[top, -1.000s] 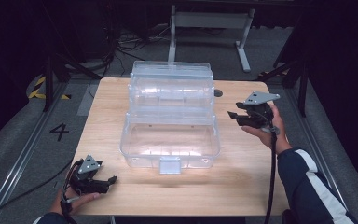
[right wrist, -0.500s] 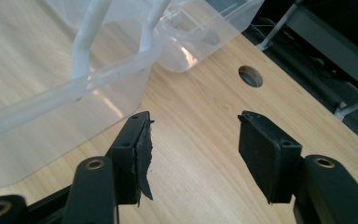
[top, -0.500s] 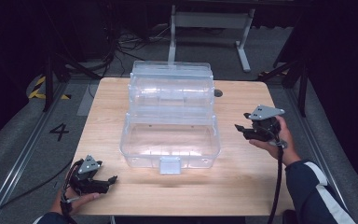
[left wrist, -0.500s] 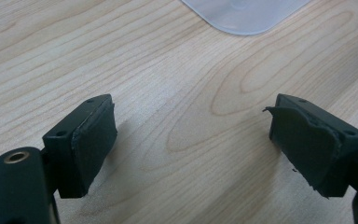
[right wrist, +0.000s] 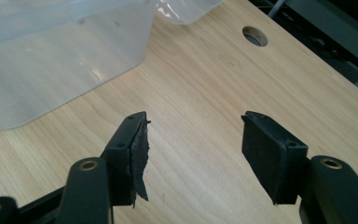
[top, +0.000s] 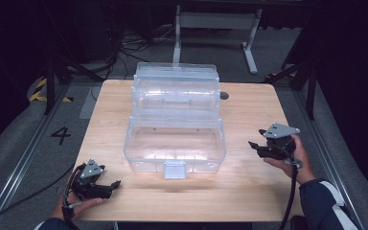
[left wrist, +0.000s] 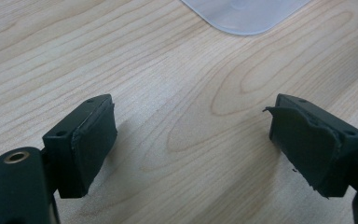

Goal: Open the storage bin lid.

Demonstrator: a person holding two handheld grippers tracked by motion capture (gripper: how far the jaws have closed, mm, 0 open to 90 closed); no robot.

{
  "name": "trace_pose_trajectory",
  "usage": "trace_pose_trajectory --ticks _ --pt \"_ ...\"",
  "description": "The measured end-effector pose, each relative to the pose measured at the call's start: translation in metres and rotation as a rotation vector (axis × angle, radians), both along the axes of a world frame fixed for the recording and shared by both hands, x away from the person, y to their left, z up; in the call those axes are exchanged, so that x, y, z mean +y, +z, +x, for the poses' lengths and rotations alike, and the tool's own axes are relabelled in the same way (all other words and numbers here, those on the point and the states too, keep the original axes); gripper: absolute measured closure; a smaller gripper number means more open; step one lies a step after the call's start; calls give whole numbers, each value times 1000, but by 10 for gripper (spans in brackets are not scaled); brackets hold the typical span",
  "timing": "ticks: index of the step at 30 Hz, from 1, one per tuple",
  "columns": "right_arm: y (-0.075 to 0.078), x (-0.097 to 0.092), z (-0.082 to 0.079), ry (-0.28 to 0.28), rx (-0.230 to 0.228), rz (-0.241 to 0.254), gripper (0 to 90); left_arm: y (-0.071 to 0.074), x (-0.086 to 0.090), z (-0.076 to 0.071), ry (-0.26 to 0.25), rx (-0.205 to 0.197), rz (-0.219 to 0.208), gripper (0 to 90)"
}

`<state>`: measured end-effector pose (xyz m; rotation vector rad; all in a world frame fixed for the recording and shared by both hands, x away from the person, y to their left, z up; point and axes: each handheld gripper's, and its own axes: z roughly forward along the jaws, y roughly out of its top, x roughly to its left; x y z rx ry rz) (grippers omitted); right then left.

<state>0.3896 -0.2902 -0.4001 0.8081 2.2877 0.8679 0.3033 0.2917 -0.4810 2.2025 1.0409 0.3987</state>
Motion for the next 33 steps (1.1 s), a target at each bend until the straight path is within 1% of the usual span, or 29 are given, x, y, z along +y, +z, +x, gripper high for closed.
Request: trace_pose_trajectory --ticks 4,7,10,12,13,15,17,18,21,23,25,26,29,30,31,32,33 --pt "-6 -6 -6 -8 2 18 399 0 0 0 0 0 0 151" --pt "-13 -14 -10 -27 10 31 389 0 0 0 0 -1 1 151" --pt "-20 -21 -15 -46 19 33 370 0 0 0 0 1 0 151" --pt "-25 -25 -18 -69 32 45 353 -1 0 1 -4 -10 -4 150" --pt "-25 -25 -18 -69 32 45 353 -1 0 1 -4 -10 -4 149" --pt "-28 -30 -20 -78 42 62 344 -1 0 1 -3 -8 -2 148" --pt "-32 -34 -23 -86 41 76 334 -1 0 1 -1 -6 -6 148" --pt "-34 -36 -25 -96 50 86 327 -1 0 1 -1 -5 -6 148" --pt "-41 -42 -29 -140 63 88 301 -1 0 1 -5 -4 -8 148" --pt "-45 -46 -32 -147 75 117 290 -1 0 2 -7 -2 -10 148" --pt "-49 -51 -36 -153 86 137 280 0 1 3 -19 -10 2 148" --pt "-52 -53 -38 -159 98 149 263 0 1 3 -18 -10 1 148" --pt "-60 -58 -43 -169 119 173 251 0 1 3 -17 -8 5 148" --pt "-63 -60 -44 -170 127 177 245 -1 0 3 -16 -7 -5 148" --pt "-66 -61 -46 -178 133 185 241 0 0 4 -14 -4 -1 147" --pt "-68 -62 -48 -180 139 190 239 -1 0 4 -8 -2 -9 147" --pt "-71 -64 -49 -182 148 194 235 0 1 6 -19 -10 1 148"
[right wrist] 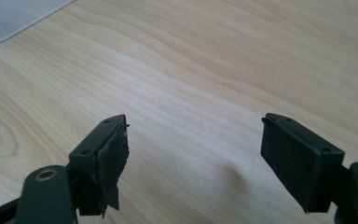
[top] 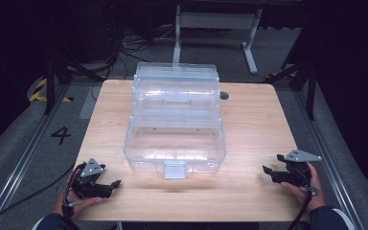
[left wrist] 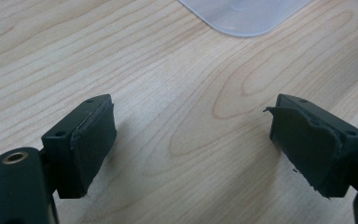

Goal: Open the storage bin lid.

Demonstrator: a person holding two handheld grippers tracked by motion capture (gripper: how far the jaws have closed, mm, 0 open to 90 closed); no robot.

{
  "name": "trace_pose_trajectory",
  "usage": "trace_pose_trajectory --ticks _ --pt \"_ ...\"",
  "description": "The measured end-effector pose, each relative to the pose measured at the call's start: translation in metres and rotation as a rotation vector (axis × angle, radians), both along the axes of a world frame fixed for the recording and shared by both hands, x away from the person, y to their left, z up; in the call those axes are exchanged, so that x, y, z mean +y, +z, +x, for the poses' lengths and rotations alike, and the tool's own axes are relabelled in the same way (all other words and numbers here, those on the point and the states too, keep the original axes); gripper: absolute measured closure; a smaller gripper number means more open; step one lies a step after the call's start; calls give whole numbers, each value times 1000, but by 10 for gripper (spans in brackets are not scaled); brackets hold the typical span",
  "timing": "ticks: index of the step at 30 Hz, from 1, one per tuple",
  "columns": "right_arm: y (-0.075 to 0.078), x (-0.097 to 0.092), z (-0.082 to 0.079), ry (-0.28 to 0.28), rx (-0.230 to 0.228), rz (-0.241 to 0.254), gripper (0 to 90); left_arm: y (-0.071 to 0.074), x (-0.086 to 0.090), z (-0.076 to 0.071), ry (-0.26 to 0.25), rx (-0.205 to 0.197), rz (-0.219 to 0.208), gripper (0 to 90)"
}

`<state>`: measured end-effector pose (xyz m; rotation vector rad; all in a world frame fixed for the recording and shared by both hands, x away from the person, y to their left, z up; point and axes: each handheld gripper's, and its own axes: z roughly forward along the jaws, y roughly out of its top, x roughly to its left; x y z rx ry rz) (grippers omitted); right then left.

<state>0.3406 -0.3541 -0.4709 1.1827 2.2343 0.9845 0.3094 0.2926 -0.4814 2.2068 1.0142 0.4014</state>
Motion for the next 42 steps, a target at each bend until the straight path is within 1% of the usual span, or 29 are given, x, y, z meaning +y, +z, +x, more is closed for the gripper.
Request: trace_pose_trajectory --ticks 1,2,3,4,5,6,7,8,9,10,12,16,17,19,20,21,22,23,24,26,29,30,31,33,34,35,38,42 --pt "-2 -1 -1 -7 10 14 231 0 0 1 9 5 -4 148" --pt "-4 -3 -2 -10 17 14 224 0 0 2 9 0 6 148" --pt "-7 -5 -4 -26 28 16 220 0 -1 3 10 3 -4 148" --pt "-9 -6 -5 -35 32 25 219 0 0 4 7 2 4 148" --pt "-10 -8 -6 -35 35 29 216 0 0 5 8 -4 7 148" --pt "-11 -9 -7 -36 41 41 211 0 -1 5 15 5 -3 148" --pt "-13 -11 -8 -34 49 43 208 0 -1 5 15 5 -3 148" --pt "-15 -12 -8 -33 46 52 210 0 -1 6 17 2 -3 148" --pt "-15 -12 -9 -33 42 45 209 0 -1 6 18 1 3 148" --pt "-15 -12 -9 -35 43 42 207 0 -2 7 22 7 -3 148" --pt "-16 -11 -9 -36 39 33 203 0 -2 7 24 4 -1 148" --pt "-16 -10 -9 -40 39 35 200 0 -2 7 23 2 2 150" --pt "-16 -10 -9 -40 39 35 200 0 -2 7 32 13 -9 150" --pt "-16 -10 -9 -40 39 35 200 0 -2 7 30 16 -11 151" --pt "-16 -10 -9 -40 39 35 199 0 -1 9 23 -6 5 152" --pt "-16 -10 -9 -41 39 35 197 0 -2 9 38 8 -4 153" --pt "-16 -10 -9 -41 39 30 194 0 -2 9 43 11 -5 153" --pt "-16 -10 -8 -42 39 29 191 1 -2 10 40 0 3 153" --pt "-16 -9 -8 -45 39 32 187 0 -2 10 44 4 -6 153" --pt "-16 -9 -8 -51 39 27 179 0 -3 11 57 1 -10 154" --pt "-16 -9 -8 -53 40 27 177 0 -4 13 67 -2 -6 154" --pt "-16 -9 -8 -53 41 27 177 0 -4 13 78 7 -6 155" --pt "-16 -9 -8 -53 41 27 177 0 -5 13 85 0 -7 155" --pt "-16 -9 -8 -56 42 33 177 0 -5 14 92 4 -8 155" --pt "-16 -9 -8 -56 42 33 177 0 -6 14 96 -1 -6 154" --pt "-16 -9 -8 -56 42 33 177 0 -6 14 109 0 -3 152" --pt "-16 -9 -8 -56 42 33 177 1 -7 15 116 3 5 152" --pt "-16 -9 -8 -56 42 32 177 1 -7 15 116 4 4 151"
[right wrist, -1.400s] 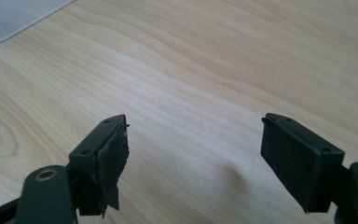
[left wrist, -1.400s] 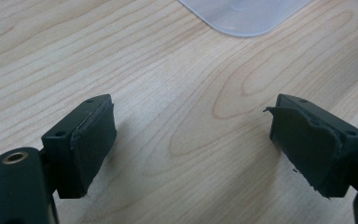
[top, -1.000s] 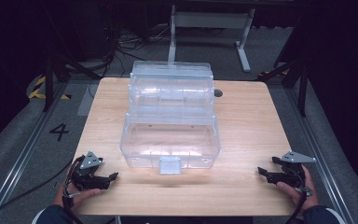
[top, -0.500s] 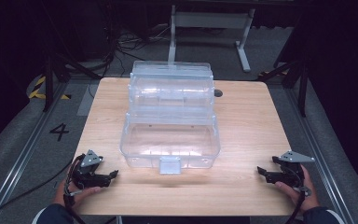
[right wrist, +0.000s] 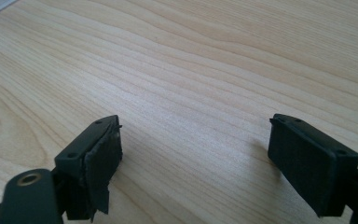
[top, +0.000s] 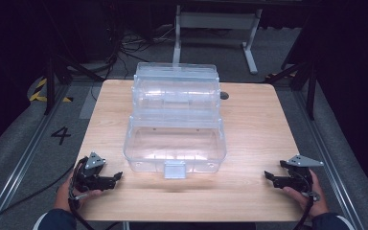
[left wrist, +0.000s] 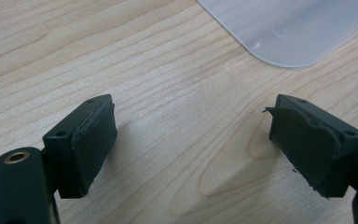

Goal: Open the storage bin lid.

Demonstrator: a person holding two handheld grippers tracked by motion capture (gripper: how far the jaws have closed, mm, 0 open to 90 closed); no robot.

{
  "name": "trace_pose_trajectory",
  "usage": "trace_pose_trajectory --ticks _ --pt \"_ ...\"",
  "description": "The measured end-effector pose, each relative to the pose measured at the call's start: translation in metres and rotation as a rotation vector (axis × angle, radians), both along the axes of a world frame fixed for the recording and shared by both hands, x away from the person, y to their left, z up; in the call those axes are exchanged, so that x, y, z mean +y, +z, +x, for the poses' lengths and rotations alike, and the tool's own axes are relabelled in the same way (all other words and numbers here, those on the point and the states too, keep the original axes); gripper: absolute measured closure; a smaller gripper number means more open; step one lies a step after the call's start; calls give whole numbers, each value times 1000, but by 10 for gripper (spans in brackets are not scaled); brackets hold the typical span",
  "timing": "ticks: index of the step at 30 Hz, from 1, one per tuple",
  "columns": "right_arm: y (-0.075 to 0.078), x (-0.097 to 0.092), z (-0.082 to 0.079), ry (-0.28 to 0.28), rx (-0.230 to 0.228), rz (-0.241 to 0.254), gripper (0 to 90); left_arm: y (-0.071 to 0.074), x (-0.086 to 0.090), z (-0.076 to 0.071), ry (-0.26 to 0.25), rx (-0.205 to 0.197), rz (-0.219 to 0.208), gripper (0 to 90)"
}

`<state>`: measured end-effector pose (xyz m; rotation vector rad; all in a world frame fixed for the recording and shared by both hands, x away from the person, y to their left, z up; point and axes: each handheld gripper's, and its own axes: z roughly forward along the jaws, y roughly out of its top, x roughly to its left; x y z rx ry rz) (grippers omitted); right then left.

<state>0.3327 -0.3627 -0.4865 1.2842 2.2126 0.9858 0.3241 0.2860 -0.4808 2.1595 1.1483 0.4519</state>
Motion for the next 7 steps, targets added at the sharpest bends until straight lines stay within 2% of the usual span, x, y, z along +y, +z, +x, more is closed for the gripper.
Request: trace_pose_trajectory --ticks 7 --pt "0 0 0 2 -1 0 175 0 0 0 0 0 0 151"
